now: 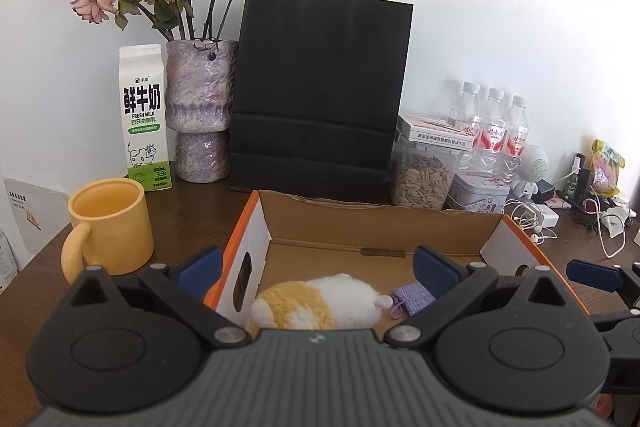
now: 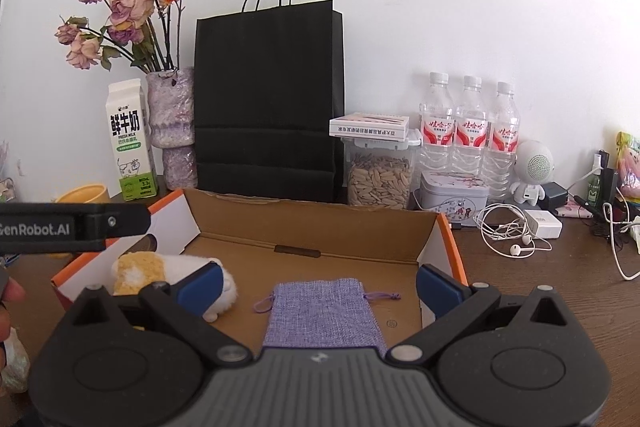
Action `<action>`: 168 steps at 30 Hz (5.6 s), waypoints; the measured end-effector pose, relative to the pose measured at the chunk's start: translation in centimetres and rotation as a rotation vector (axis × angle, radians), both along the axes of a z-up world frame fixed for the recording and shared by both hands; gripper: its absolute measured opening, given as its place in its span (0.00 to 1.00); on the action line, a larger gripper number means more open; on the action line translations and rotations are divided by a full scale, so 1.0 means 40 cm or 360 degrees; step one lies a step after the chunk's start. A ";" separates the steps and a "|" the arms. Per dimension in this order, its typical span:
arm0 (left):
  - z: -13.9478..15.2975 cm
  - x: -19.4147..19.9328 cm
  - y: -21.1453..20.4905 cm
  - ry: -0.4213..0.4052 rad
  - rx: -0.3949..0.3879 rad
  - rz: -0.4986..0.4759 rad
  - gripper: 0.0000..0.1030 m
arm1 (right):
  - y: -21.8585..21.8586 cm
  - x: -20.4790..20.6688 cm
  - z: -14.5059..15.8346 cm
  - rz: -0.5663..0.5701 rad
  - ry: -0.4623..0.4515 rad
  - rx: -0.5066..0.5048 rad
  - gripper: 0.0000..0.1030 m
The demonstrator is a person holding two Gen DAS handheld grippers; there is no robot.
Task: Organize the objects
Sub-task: 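Lower the sheep and pouch into the box and open both grippers, then move the right gripper to a white bottle cap and close on it, then close the left gripper on the crumpled plastic bag while the right holds the cap, then carry the cap and plastic bag into the box and open both grippers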
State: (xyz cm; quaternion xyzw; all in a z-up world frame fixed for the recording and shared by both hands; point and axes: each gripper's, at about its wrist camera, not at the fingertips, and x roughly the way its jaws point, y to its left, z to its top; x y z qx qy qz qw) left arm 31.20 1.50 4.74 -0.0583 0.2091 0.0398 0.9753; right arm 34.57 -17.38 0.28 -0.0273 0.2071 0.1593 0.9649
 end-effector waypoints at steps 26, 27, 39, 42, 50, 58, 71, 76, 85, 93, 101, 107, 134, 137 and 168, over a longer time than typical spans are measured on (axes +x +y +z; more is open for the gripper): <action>0.029 -0.262 0.053 -0.0024 0.0033 0.0033 1.00 | -0.096 -0.271 0.014 -0.0016 -0.0046 -0.0076 1.00; 0.027 -0.272 0.057 -0.0025 0.0037 0.0032 1.00 | -0.104 -0.282 0.011 -0.0018 -0.0041 -0.0083 1.00; -0.014 -0.369 0.124 0.0043 0.0138 0.0105 1.00 | -0.201 -0.374 -0.054 -0.0057 0.0088 -0.0150 1.00; -0.033 -0.389 0.145 0.0066 0.0134 0.0124 1.00 | -0.224 -0.384 -0.079 -0.0064 0.0143 -0.0164 1.00; -0.088 -0.426 0.184 0.0148 0.0120 0.0167 1.00 | -0.234 -0.388 -0.142 -0.0050 0.0260 -0.0238 1.00; -0.120 -0.444 0.217 0.0207 0.0095 0.0211 1.00 | -0.214 -0.369 -0.167 0.0009 0.0314 -0.0252 0.85; -0.132 -0.441 0.228 0.0224 0.0064 0.0213 1.00 | -0.210 -0.361 -0.165 0.0127 0.0328 -0.0137 0.27; -0.141 -0.425 0.226 0.0225 0.0051 0.0214 1.00 | -0.207 -0.367 -0.162 0.0107 0.0315 -0.0148 0.26; -0.158 -0.367 0.205 0.0211 0.0010 0.0181 1.00 | -0.223 -0.369 -0.157 0.0030 0.0286 -0.0117 0.26; -0.181 -0.322 0.198 0.0233 0.0011 0.0213 1.00 | -0.228 -0.369 -0.157 0.0003 0.0276 -0.0110 0.26; -0.199 -0.305 0.206 0.0265 -0.0016 0.0212 1.00 | -0.231 -0.368 -0.159 -0.0026 0.0284 -0.0110 0.26; -0.214 -0.280 0.218 0.0389 -0.0025 0.0265 1.00 | -0.234 -0.368 -0.160 -0.0056 0.0282 -0.0101 0.26; -0.203 -0.331 0.220 0.0267 -0.0119 0.0206 0.38 | -0.247 -0.364 -0.161 -0.0098 0.0295 -0.0062 0.26; -0.193 -0.352 0.201 0.0204 -0.0093 0.0184 0.38 | -0.248 -0.365 -0.160 -0.0102 0.0287 -0.0060 0.26; 0.018 -0.122 -0.045 -0.0125 0.0037 -0.0141 0.39 | -0.023 -0.135 0.023 0.0080 -0.0118 0.0075 0.26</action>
